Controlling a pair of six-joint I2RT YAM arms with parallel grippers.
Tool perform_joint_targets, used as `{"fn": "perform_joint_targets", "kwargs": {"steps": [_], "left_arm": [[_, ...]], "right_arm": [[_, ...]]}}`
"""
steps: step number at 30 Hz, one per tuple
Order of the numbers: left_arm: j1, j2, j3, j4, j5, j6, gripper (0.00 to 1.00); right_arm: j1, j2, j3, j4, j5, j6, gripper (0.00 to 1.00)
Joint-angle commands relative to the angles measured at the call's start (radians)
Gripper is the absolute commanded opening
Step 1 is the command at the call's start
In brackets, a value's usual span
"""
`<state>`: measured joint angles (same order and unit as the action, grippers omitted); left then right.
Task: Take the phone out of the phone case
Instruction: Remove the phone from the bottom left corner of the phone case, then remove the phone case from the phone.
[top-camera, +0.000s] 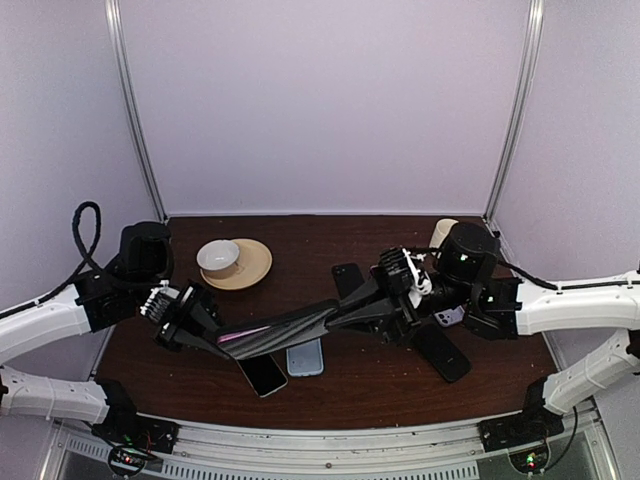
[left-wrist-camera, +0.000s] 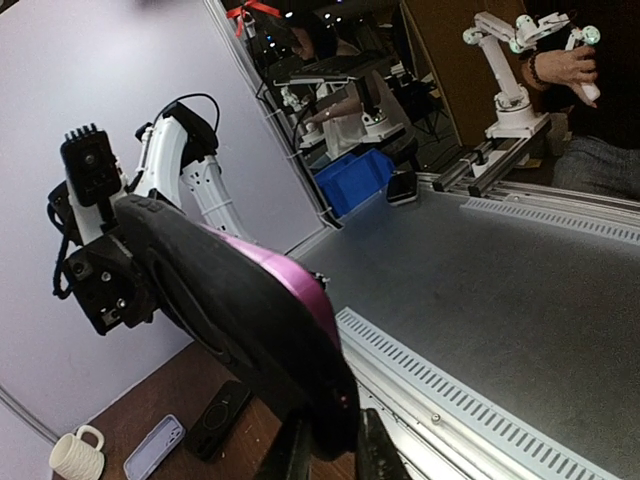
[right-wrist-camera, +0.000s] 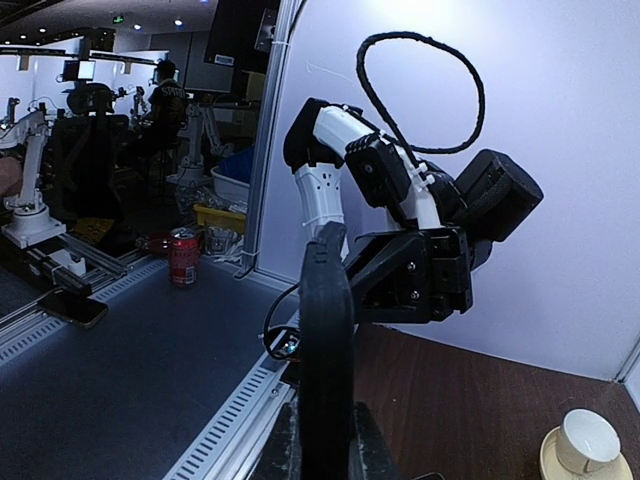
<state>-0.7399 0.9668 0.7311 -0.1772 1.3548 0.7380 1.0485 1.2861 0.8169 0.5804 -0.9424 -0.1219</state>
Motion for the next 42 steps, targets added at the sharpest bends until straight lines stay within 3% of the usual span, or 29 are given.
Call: {"fn": "perform_joint_targets", "kwargs": {"steps": [1,9,12,15,18,23,28,31,37,42], "left_arm": [[-0.018,-0.006,0.032,-0.011,0.060,0.071,0.12],[-0.021,-0.015,0.024,-0.012,0.015,0.082,0.12],[-0.021,-0.022,0.021,-0.011,-0.015,0.088,0.20],[-0.021,-0.035,0.016,-0.011,-0.053,0.097,0.35],[-0.020,-0.052,0.011,-0.010,-0.099,0.107,0.43],[-0.020,-0.089,0.007,0.013,-0.192,0.106,0.47],[-0.006,-0.152,-0.053,0.206,-0.374,0.018,0.50],[-0.001,-0.163,-0.079,0.287,-0.523,0.000,0.47],[0.005,-0.168,-0.102,0.359,-0.691,-0.002,0.44],[0.007,-0.152,-0.096,0.327,-0.661,0.016,0.44]], "right_arm": [[-0.005,0.054,0.060,0.153,-0.134,0.194,0.00],[-0.004,0.132,0.093,0.247,-0.186,0.317,0.00],[-0.004,0.113,0.085,0.224,-0.169,0.280,0.00],[-0.005,0.073,0.072,0.156,-0.122,0.205,0.00],[-0.012,0.009,0.052,0.050,-0.046,0.084,0.00],[-0.042,-0.115,0.021,-0.148,0.110,-0.063,0.00],[-0.066,-0.234,-0.024,-0.233,0.236,-0.140,0.00],[-0.068,-0.295,-0.043,-0.287,0.351,-0.212,0.00],[-0.069,-0.368,-0.097,-0.280,0.616,-0.278,0.00],[-0.068,-0.358,-0.110,-0.241,0.741,-0.307,0.00]]}}
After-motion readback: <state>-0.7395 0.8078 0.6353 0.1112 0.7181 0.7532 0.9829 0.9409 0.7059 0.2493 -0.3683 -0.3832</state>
